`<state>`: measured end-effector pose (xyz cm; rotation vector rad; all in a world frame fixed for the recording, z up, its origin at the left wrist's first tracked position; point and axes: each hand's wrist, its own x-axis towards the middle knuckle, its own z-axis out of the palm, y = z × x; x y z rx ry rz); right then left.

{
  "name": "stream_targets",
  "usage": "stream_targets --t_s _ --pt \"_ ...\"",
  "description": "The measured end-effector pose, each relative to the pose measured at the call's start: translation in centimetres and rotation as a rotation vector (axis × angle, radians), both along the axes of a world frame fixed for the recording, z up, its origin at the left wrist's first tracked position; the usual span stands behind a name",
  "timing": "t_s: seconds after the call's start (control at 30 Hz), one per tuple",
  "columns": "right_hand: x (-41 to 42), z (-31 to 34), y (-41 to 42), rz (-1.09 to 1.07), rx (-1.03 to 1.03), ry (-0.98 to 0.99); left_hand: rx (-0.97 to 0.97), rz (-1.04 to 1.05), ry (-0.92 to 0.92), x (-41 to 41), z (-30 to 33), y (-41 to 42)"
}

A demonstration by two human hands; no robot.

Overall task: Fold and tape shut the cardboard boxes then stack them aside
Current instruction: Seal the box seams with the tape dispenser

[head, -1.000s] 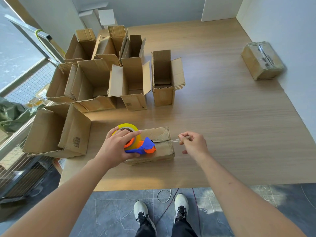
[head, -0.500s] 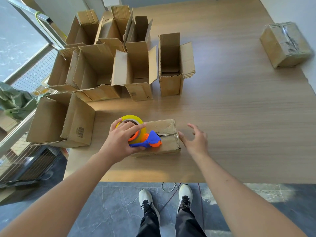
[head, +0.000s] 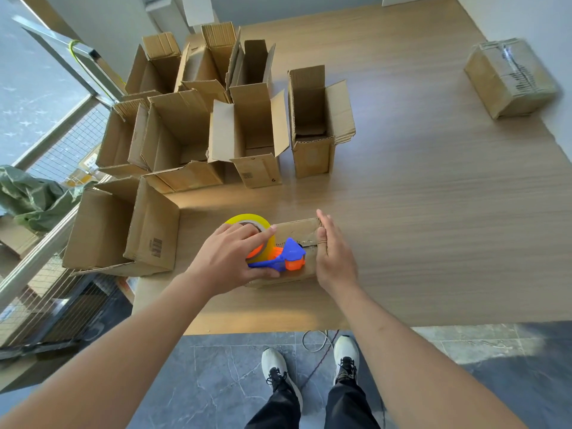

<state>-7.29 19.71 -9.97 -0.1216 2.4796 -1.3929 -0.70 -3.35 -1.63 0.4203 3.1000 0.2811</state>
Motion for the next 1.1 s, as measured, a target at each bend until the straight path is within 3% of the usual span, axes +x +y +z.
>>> stream_targets --t_s 0.07,0.17,0.37,1.1 --pt "0.2 0.5 0.0 -0.009 0.025 0.001 -0.055 -0.018 -0.075 -0.4 1.7 0.3" --pt "0.3 1.4 0.0 -0.005 0.070 -0.013 -0.127 0.108 -0.367 -1.6 4.7 1.8" --pt "0.4 2.6 -0.3 -0.012 0.167 -0.034 -0.056 0.250 -0.706 -4.2 7.6 1.8" --pt "0.3 3.5 -0.8 0.008 0.388 -0.027 0.408 0.478 -0.895 1.1 5.0 -13.1"
